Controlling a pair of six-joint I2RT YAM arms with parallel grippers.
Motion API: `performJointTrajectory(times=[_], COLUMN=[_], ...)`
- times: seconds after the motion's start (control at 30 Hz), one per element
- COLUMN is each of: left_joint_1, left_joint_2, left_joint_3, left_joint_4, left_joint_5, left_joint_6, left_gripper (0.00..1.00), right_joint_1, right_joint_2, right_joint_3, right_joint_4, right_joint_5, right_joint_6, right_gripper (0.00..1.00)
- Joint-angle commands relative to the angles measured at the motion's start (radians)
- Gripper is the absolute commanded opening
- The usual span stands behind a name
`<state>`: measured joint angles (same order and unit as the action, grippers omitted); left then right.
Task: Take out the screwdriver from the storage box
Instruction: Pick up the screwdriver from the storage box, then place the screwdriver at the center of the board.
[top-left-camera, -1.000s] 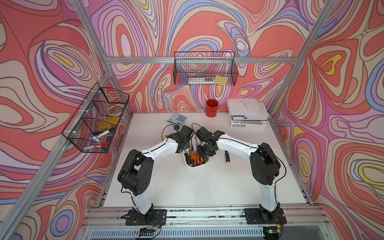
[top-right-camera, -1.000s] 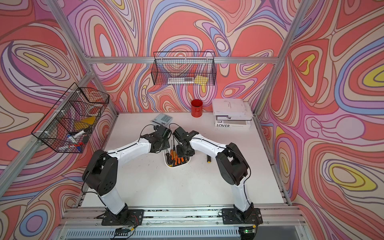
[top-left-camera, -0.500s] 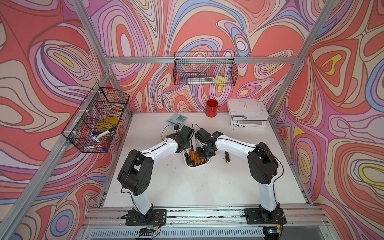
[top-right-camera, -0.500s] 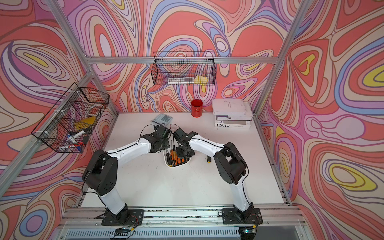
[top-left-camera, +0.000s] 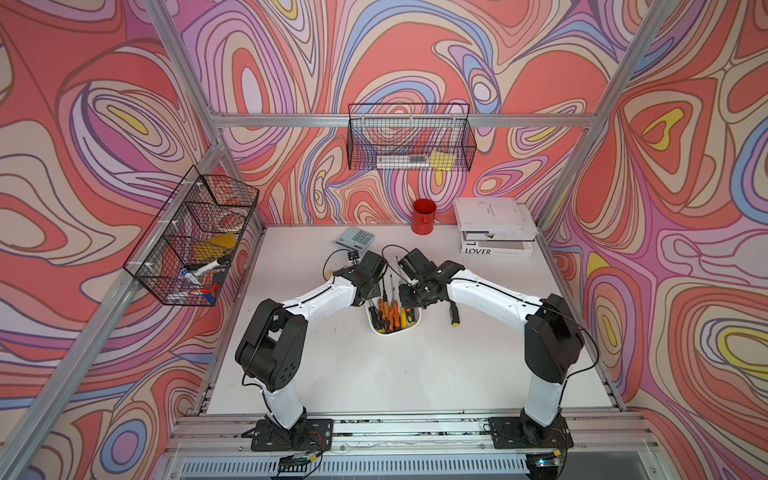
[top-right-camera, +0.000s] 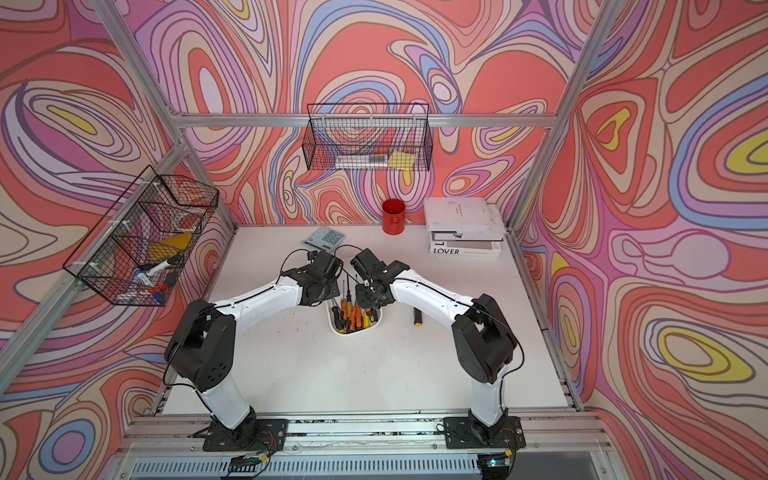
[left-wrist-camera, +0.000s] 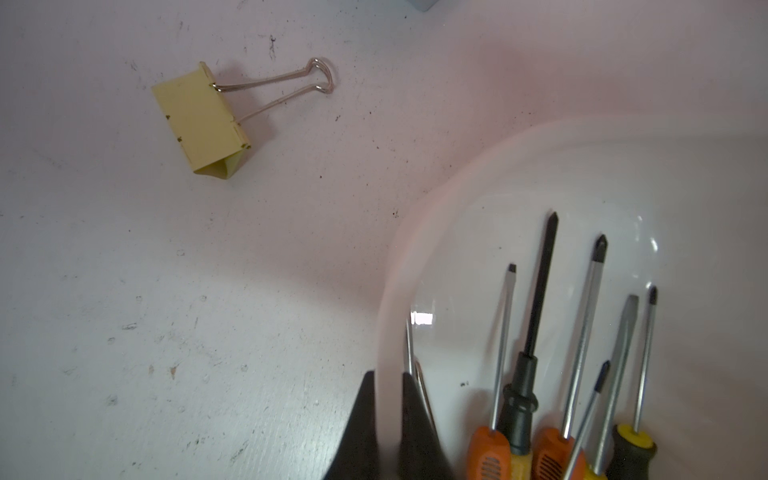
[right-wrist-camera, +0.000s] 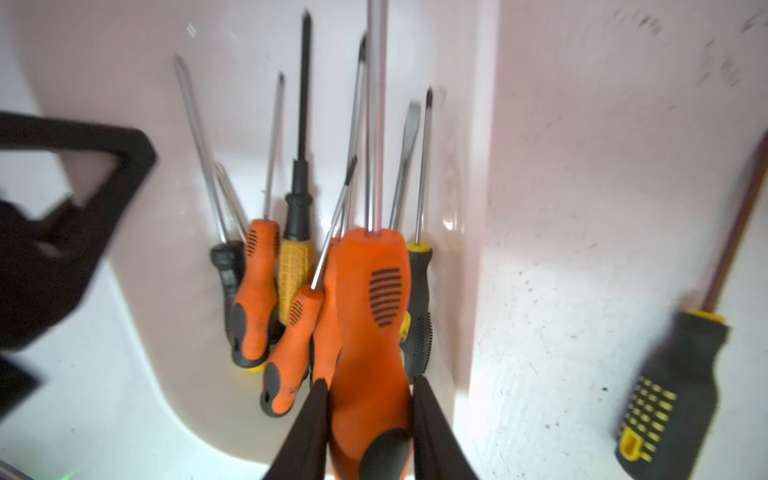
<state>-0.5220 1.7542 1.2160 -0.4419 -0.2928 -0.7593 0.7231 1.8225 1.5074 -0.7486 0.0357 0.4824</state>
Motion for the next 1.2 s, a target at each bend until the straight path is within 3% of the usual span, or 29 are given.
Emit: performJointTrajectory(times=[0.0,0.2,0.3,0.9,0.97,1.03,1.17], left_joint_1=[0.005,0.005,0.005,0.005,0.004,0.004,0.005], left_joint_2=[0.004,-0.005,-0.01,-0.023,-0.023,-0.023,-0.024], left_joint_3=[0.002,0.004,0.002,-0.001,-0.004,-0.004,-0.004], left_joint_4=[-0.006,-0.016,-0.024,-0.039,-0.04,-0.04,-0.042], left_joint_5=[-0.039,-0.046,-0.051,-0.066,-0.066,-0.066,-0.069], left_joint_6=[-0.003,0.005,0.011,0.031,0.029,0.031,0.031], left_gripper=[0.0,0.0,0.0,0.0,0.0,0.0,0.0], right_joint_1=[-0.004,-0.096,-0.152,-0.186,-0.189,-0.189,-0.193], right_joint_2=[-0.101,-0.155,-0.148,0.139,0.151,0.158,0.156], right_joint_3=[-0.001,-0.04,-0.094,-0.12,-0.119,-0.117,-0.119], right_joint_4=[0.03,-0.039,-0.045,-0.066,-0.067,-0.069,-0.068], right_joint_5=[0.102,0.123,0.077,-0.033,-0.027,-0.021,-0.016], right_joint_6=[-0.016,-0.025,-0.028,-0.014,-0.006,-0.002,0.0], right_gripper=[0.0,0.0,0.0,0.0,0.09,0.26,0.44])
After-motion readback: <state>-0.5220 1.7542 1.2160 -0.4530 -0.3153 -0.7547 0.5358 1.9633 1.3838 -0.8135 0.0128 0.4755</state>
